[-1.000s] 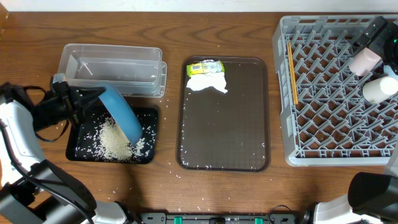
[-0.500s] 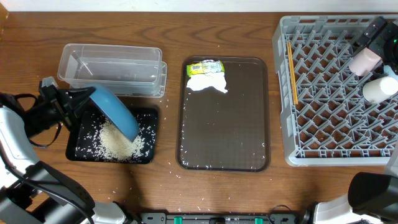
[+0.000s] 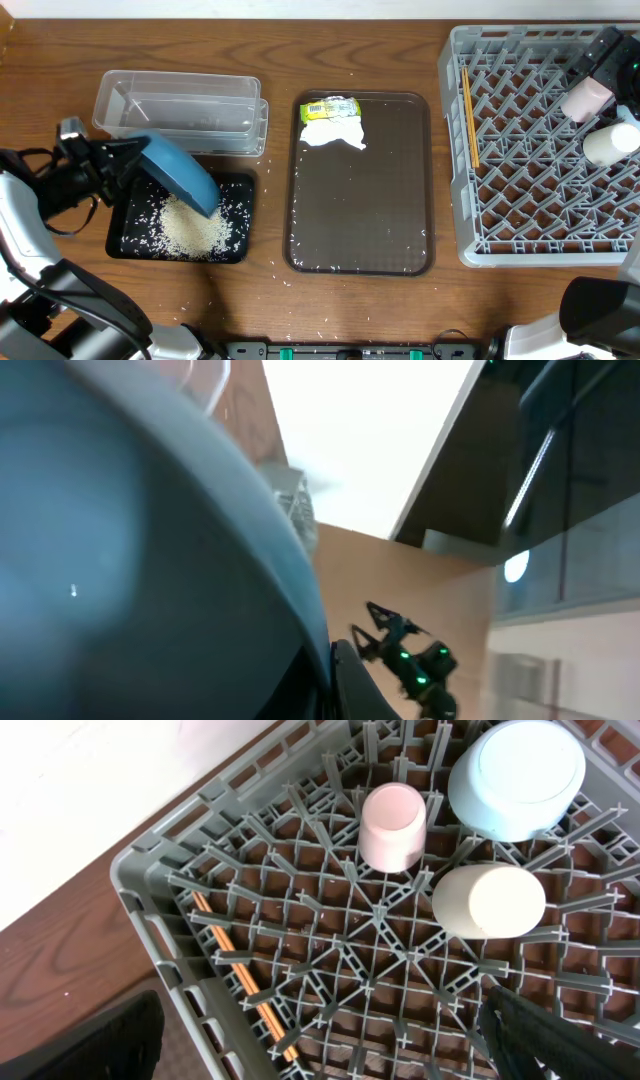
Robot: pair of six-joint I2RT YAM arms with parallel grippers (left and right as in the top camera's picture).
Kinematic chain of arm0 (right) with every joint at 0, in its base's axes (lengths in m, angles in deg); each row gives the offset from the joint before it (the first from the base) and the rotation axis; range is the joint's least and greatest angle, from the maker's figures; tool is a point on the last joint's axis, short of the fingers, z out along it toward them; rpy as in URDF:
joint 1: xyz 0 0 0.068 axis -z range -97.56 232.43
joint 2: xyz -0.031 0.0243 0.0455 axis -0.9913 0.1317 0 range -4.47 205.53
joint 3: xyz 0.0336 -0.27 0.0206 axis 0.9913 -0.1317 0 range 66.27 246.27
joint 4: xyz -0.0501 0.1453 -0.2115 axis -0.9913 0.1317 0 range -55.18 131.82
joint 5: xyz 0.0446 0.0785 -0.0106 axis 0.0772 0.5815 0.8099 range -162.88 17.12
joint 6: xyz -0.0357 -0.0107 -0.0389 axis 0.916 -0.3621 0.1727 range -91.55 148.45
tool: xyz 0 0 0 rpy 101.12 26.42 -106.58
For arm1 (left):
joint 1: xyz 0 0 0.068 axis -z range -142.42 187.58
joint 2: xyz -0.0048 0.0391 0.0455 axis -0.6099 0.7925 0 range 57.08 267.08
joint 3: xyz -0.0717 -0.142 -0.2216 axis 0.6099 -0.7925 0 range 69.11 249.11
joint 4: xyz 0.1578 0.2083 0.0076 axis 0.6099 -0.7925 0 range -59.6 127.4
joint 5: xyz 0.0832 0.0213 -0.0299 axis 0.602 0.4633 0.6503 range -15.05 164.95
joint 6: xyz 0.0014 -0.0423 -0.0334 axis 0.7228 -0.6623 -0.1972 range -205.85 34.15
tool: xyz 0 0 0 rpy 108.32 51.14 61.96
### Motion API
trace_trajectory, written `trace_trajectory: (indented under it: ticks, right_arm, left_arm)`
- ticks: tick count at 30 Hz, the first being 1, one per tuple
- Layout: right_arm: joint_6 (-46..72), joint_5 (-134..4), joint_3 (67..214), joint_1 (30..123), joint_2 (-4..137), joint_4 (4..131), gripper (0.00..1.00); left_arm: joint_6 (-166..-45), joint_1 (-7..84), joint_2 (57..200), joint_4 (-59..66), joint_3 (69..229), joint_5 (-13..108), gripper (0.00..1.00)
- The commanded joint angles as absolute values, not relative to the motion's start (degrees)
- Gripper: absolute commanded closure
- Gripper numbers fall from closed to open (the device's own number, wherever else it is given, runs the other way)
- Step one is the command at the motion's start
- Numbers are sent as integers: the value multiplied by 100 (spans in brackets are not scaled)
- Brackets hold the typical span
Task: Sort waste into correct bins and load items into the dishwasher rack
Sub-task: 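Tilt the blue plate with the left gripper to pour rice onto the black tray, then carry the empty blue plate back and lower it onto the brown tray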
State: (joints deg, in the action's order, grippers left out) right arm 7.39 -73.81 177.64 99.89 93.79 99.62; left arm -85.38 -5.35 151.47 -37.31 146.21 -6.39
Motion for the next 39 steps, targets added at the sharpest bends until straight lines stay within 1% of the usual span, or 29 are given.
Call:
trace_trajectory:
  ticks: [1, 3, 9, 17, 20, 22, 24, 26, 31, 34, 39]
  right_arm:
    - [663, -7416, 17797, 10000, 9384, 9981, 1]
    - [665, -7416, 17795, 10000, 9384, 10021, 1]
    - [665, -7416, 17795, 10000, 9384, 10027, 1]
    - [665, -7416, 17797, 10000, 9384, 10025, 1]
    - [665, -7416, 17795, 10000, 9384, 10027, 1]
    - [665, -7416, 17795, 10000, 9384, 10027, 1]
    - [665, -7416, 17797, 10000, 9384, 10027, 1]
    - [665, -7416, 17797, 10000, 9384, 10027, 1]
    - [665, -7416, 17795, 10000, 9384, 10025, 1]
    - [665, -7416, 17795, 10000, 9384, 10027, 1]
    - [665, -7416, 17795, 10000, 9384, 10029, 1]
  left_arm:
    - [-8458, -603, 15031, -3954, 14625, -956, 94]
    - [-8237, -549, 14998, -3957, 14625, -1006, 94]
    - [-8219, -258, 14854, -4129, 14628, -1015, 94]
    - [-8272, 527, 14377, -3738, 14905, -984, 94]
    - [-8862, 957, 14135, -3216, 14944, -589, 94]
    - [-9559, 1329, 13977, -2704, 14944, 104, 94]
    - [-10206, 1810, 13837, -2304, 14944, 913, 94]
    - [-10484, 2376, 13722, -1959, 14944, 1446, 94]
    - [-10768, 4085, 13717, -1179, 14944, 2817, 94]
    - [-10768, 5198, 13881, -936, 14944, 3691, 93]
    - [-10768, 6605, 14299, -813, 14944, 4736, 94]
